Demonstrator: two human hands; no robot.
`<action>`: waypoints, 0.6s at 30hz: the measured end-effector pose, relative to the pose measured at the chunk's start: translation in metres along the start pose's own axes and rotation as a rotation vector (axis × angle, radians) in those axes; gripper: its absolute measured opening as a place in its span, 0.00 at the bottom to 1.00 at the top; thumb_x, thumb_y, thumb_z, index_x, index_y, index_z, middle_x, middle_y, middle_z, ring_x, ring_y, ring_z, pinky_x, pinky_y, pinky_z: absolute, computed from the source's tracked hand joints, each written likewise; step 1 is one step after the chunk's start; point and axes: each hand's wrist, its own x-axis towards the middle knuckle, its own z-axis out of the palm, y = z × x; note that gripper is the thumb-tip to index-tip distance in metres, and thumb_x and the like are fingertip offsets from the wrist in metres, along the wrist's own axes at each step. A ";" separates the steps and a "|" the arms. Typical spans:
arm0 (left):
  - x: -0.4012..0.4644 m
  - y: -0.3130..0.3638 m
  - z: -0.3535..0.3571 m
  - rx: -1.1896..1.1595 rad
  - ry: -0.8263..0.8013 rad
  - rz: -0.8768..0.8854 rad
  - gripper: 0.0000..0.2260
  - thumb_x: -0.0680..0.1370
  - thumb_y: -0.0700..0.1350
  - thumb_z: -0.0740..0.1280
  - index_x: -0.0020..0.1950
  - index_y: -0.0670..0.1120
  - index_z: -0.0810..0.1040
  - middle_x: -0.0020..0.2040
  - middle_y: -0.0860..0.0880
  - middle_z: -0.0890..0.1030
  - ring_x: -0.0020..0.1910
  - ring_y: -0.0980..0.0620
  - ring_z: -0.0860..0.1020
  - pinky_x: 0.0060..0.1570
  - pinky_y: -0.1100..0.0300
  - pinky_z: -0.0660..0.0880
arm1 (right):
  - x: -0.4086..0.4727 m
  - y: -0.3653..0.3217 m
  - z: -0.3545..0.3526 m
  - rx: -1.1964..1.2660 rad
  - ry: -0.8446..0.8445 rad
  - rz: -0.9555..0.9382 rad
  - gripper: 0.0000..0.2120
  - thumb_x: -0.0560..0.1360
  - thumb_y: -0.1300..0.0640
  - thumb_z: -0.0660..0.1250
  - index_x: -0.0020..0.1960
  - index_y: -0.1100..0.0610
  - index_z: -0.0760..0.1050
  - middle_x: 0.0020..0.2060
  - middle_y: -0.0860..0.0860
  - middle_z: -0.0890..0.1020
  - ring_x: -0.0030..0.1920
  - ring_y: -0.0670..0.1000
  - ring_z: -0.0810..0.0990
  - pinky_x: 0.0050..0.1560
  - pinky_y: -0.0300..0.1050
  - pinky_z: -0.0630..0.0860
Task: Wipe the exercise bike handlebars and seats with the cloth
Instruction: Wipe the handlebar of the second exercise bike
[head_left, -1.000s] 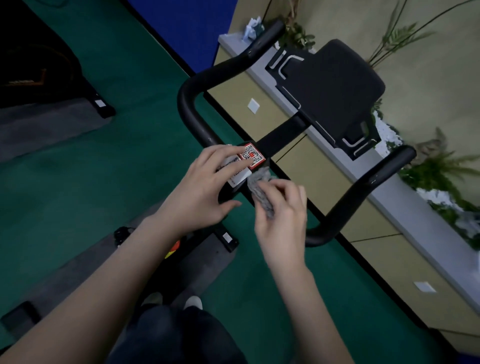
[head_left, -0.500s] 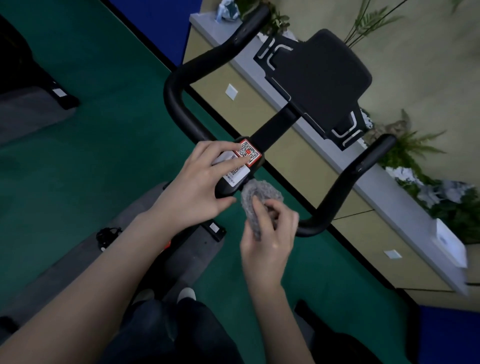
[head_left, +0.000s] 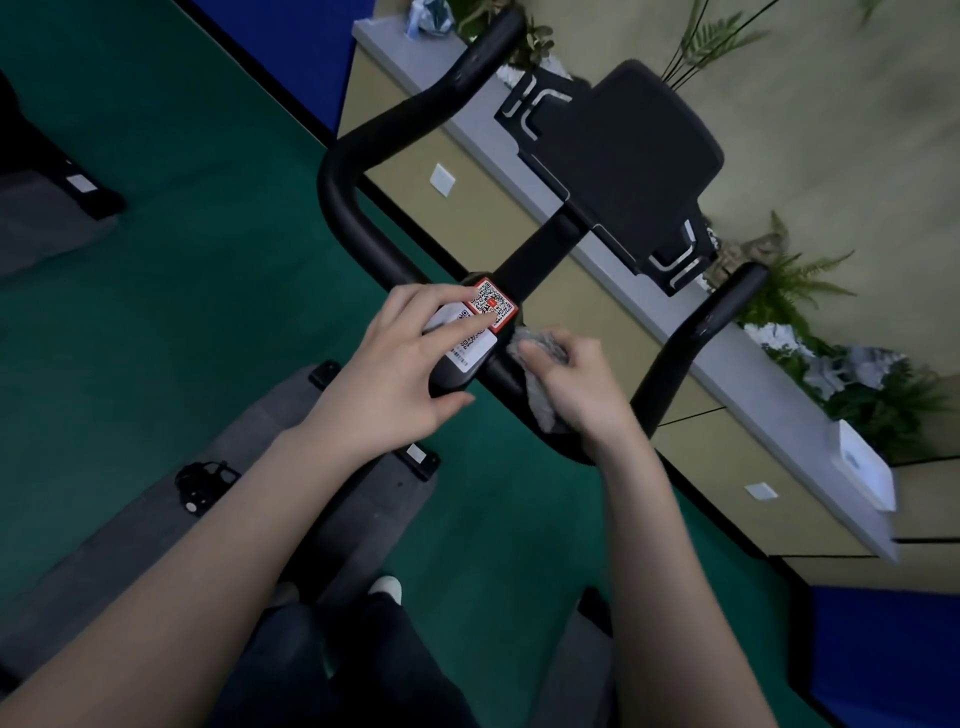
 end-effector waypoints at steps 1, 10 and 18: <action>0.000 0.000 0.000 -0.001 0.001 0.003 0.32 0.64 0.44 0.79 0.67 0.46 0.75 0.67 0.49 0.70 0.65 0.47 0.64 0.67 0.50 0.62 | 0.000 0.005 -0.007 -0.025 -0.050 0.014 0.09 0.79 0.56 0.63 0.40 0.53 0.74 0.25 0.48 0.75 0.24 0.47 0.72 0.27 0.38 0.68; -0.001 0.000 0.001 -0.005 0.028 -0.002 0.31 0.65 0.43 0.79 0.67 0.47 0.75 0.68 0.50 0.70 0.65 0.49 0.63 0.66 0.52 0.61 | 0.004 0.015 -0.012 -0.081 -0.097 -0.029 0.06 0.79 0.54 0.63 0.44 0.51 0.75 0.42 0.55 0.83 0.44 0.57 0.82 0.48 0.51 0.77; -0.002 0.000 0.004 0.012 0.045 0.012 0.31 0.65 0.42 0.78 0.67 0.46 0.75 0.68 0.50 0.69 0.65 0.49 0.64 0.67 0.58 0.59 | 0.000 0.024 -0.033 -0.198 -0.219 -0.015 0.07 0.80 0.52 0.63 0.51 0.54 0.77 0.45 0.55 0.83 0.47 0.56 0.82 0.54 0.56 0.78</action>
